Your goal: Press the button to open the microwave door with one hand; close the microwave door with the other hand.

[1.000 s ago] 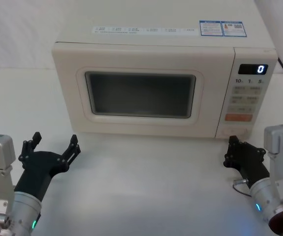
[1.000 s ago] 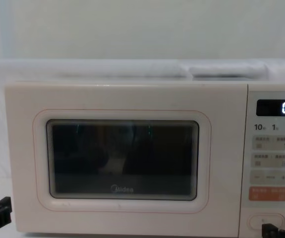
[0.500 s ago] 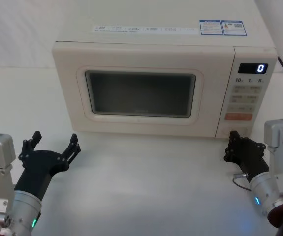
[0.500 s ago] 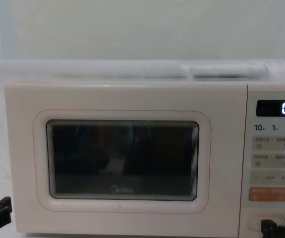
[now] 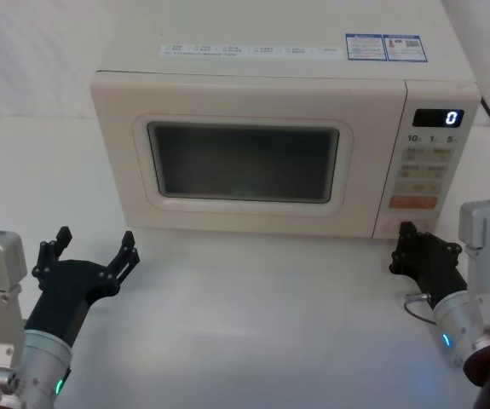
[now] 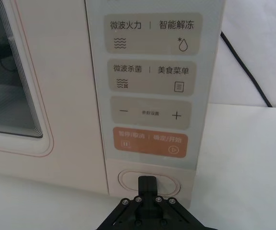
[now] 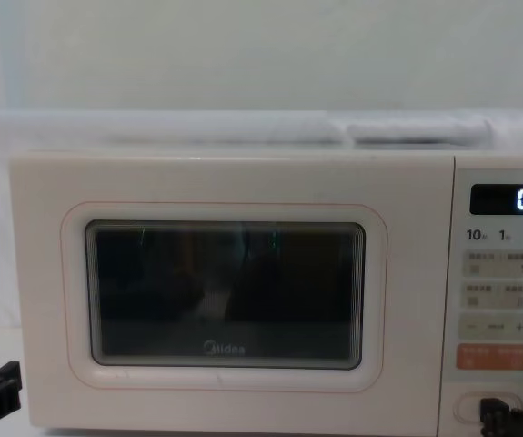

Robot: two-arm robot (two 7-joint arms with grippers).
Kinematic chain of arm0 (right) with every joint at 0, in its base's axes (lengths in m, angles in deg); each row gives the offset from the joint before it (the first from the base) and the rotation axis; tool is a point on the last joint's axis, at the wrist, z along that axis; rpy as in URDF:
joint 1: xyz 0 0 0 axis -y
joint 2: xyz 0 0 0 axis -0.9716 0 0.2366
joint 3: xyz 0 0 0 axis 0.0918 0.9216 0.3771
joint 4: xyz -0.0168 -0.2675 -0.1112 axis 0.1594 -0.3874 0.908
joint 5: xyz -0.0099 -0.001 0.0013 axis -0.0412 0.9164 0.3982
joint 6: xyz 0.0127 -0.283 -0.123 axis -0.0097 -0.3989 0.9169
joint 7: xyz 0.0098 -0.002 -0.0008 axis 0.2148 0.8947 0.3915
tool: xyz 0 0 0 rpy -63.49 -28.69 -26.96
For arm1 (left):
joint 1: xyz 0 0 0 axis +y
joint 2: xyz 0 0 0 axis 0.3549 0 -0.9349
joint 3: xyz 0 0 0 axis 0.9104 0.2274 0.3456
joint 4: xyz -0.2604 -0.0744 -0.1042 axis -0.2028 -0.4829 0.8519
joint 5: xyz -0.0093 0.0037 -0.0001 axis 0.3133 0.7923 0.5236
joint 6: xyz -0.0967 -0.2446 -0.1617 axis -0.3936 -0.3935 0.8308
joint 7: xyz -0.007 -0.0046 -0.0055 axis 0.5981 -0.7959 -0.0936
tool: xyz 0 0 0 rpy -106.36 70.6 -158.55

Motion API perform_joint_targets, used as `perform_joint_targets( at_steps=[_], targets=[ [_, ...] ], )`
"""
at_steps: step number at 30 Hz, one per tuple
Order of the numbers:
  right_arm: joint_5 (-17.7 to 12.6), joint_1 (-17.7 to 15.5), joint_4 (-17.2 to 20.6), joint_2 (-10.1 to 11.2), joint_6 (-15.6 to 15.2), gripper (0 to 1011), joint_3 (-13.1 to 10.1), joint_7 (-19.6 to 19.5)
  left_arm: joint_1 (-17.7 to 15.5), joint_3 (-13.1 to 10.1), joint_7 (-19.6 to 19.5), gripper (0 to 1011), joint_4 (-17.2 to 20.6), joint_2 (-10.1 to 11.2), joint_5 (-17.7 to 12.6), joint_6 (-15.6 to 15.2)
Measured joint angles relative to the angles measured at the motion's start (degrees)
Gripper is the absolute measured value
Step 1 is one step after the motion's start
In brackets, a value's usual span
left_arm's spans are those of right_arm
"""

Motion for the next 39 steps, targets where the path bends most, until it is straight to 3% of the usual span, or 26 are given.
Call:
perform_joint_targets(
  at_steps=[39],
  targets=[
    [-1.2, 2.8, -3.7, -0.5, 0.0, 0, -0.9, 0.0, 0.0, 0.0, 0.0, 1001, 0.0, 0.0, 0.0, 0.0]
  ],
)
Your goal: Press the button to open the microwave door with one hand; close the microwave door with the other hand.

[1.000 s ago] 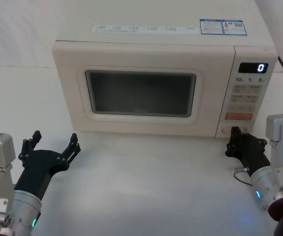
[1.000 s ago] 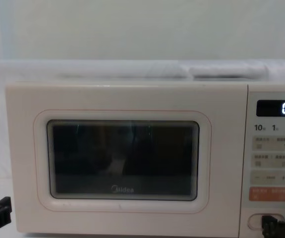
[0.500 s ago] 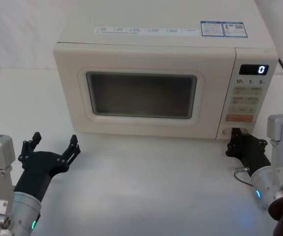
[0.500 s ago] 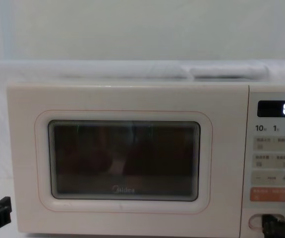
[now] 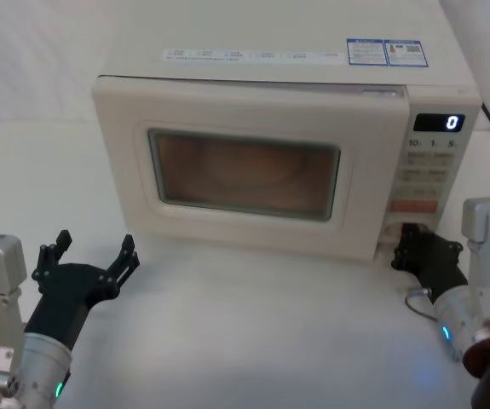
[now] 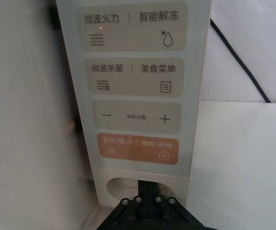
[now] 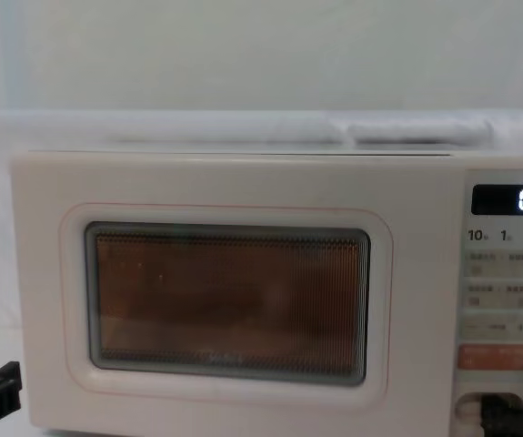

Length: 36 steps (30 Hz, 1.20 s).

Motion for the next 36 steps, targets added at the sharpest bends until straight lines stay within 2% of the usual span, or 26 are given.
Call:
perform_joint_targets(
  at_steps=[10, 17, 25, 36],
  targets=[
    [-0.1, 0.3, -0.4, -0.1, 0.3, 0, 0.1, 0.1, 0.0, 0.0, 0.0, 1001, 0.0, 0.0, 0.0, 0.0],
    [-0.3, -0.6, 0.6, 0.2, 0.4, 0, 0.0, 0.3, 0.0, 0.0, 0.0, 1001, 0.0, 0.0, 0.0, 0.0],
    [-0.5, -3.0, 3.4, 0.6, 0.0, 0, 0.3, 0.8, 0.0, 0.0, 0.0, 1001, 0.0, 0.0, 0.0, 0.0],
    [-0.9, -7.7, 9.2, 1.5, -0.2, 0, 1.0, 1.5, 0.0, 0.0, 0.0, 1001, 0.0, 0.0, 0.0, 0.0]
  ],
)
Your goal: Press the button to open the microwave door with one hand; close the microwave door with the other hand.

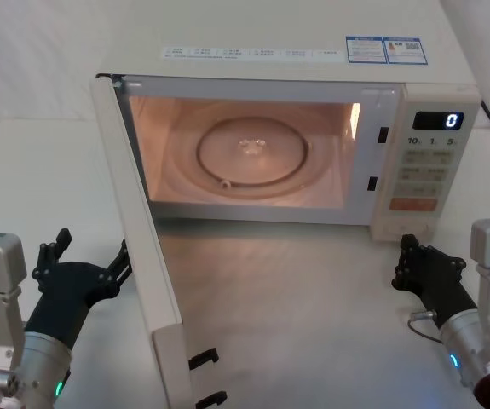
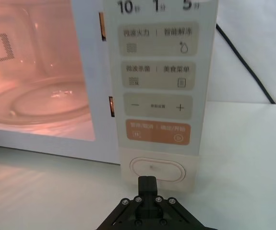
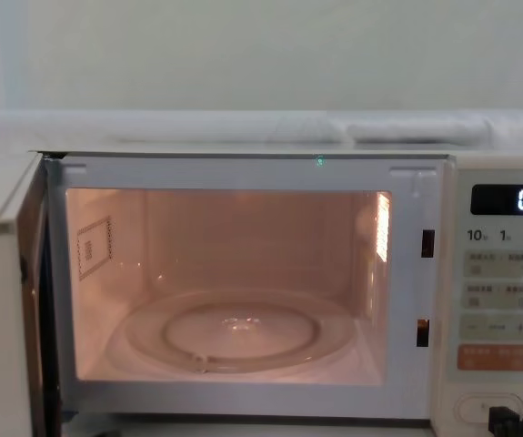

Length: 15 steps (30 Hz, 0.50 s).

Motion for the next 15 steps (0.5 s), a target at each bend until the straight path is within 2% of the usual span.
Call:
perform_joint_targets(
  at_steps=[7, 15],
  targets=[
    [-1.1, -2.5, 3.3, 1.0, 0.3, 0, -0.3, 0.8, 0.0, 0.0, 0.0, 1001, 0.0, 0.0, 0.0, 0.0],
    [-1.7, -4.0, 5.0, 1.9, 1.1, 0, -0.9, 0.9, 0.0, 0.0, 0.0, 1001, 0.0, 0.0, 0.0, 0.0]
  ],
)
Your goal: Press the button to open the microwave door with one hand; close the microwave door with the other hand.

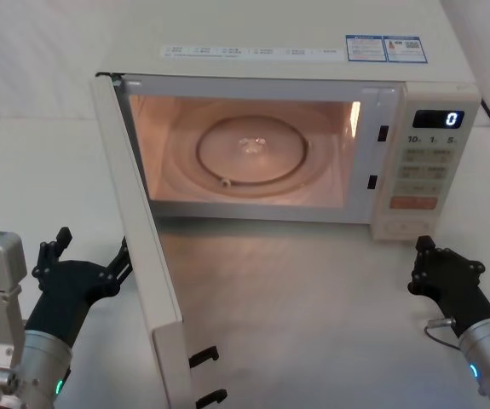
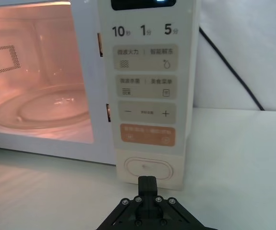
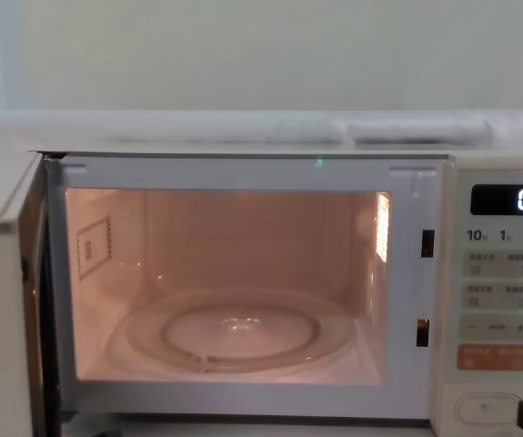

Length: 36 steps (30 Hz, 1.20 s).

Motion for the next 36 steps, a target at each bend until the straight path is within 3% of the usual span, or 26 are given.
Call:
perform_joint_targets(
  at_steps=[17, 25, 26, 36],
  targets=[
    [0.3, -1.5, 1.3, 1.8, 1.3, 17, -1.2, -0.1, 0.0, 0.0, 0.0, 1001, 0.0, 0.0, 0.0, 0.0],
    [0.0, -1.6, 1.3, 2.8, 1.3, 203, -1.5, 0.9, 0.0, 0.0, 0.0, 1001, 0.0, 0.0, 0.0, 0.0],
    [0.0, -1.6, 1.3, 3.0, 1.3, 269, -1.5, 1.0, 0.0, 0.0, 0.0, 1001, 0.0, 0.0, 0.0, 0.0],
    [0.2, -1.6, 1.3, 3.3, 0.9, 570, -1.4, 1.2, 0.0, 0.0, 0.0, 1001, 0.0, 0.0, 0.0, 0.0]
  ],
)
